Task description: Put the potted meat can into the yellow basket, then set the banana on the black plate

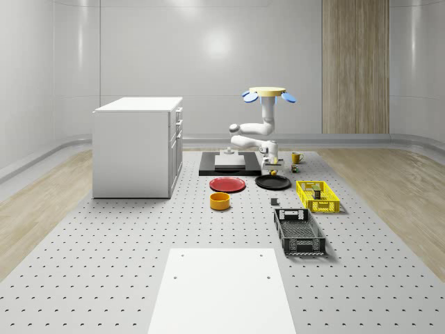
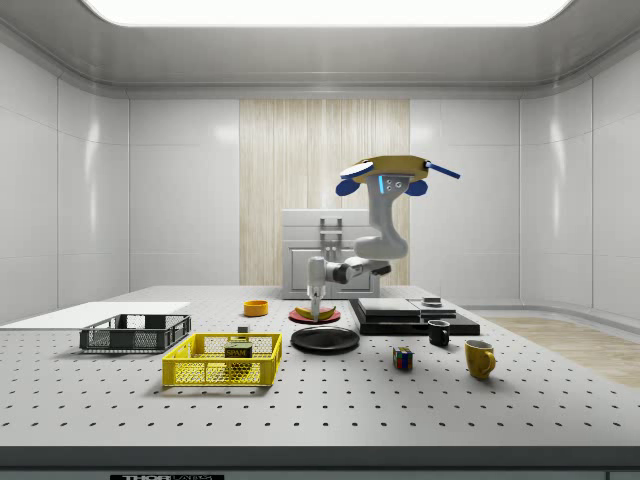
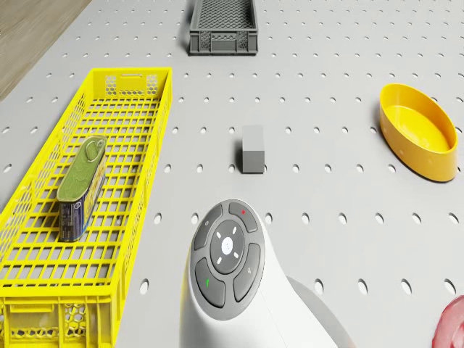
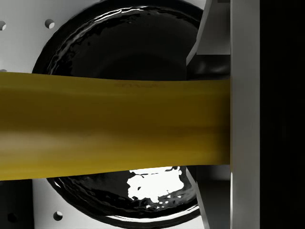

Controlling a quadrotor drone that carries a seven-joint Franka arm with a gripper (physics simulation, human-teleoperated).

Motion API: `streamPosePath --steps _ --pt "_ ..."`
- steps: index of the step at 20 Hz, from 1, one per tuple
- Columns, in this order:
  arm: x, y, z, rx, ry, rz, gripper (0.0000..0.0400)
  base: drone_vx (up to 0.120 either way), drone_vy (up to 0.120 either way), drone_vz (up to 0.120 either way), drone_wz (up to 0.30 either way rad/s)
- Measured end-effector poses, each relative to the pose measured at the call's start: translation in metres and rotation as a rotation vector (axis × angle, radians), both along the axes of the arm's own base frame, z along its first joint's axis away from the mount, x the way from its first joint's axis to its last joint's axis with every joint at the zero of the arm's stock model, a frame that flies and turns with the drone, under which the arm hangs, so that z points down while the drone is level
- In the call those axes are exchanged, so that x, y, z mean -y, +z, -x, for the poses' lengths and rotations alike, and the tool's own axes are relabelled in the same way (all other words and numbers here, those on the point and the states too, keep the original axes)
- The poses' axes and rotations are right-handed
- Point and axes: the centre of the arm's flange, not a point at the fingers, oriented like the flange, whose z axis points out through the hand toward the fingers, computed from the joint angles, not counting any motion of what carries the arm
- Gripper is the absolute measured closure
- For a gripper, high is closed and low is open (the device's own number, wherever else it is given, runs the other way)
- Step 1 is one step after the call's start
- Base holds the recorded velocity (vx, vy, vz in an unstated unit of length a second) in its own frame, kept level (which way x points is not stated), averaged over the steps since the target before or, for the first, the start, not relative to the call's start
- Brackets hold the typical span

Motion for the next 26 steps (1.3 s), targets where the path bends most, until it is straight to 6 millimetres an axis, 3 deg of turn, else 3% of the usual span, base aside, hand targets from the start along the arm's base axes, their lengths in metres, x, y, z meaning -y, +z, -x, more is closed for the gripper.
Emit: streamPosePath --steps 6,9,26 --pt "0.000 0.000 0.000 0.000 0.000 0.000 0.0200 -0.113 0.000 0.000 0.000" --pt "0.000 0.004 0.000 0.000 0.002 0.000 0.0200 0.000 0.000 0.000 0.000" --pt "0.000 0.062 0.000 0.000 0.005 0.000 0.0200 0.000 0.000 0.000 0.000"
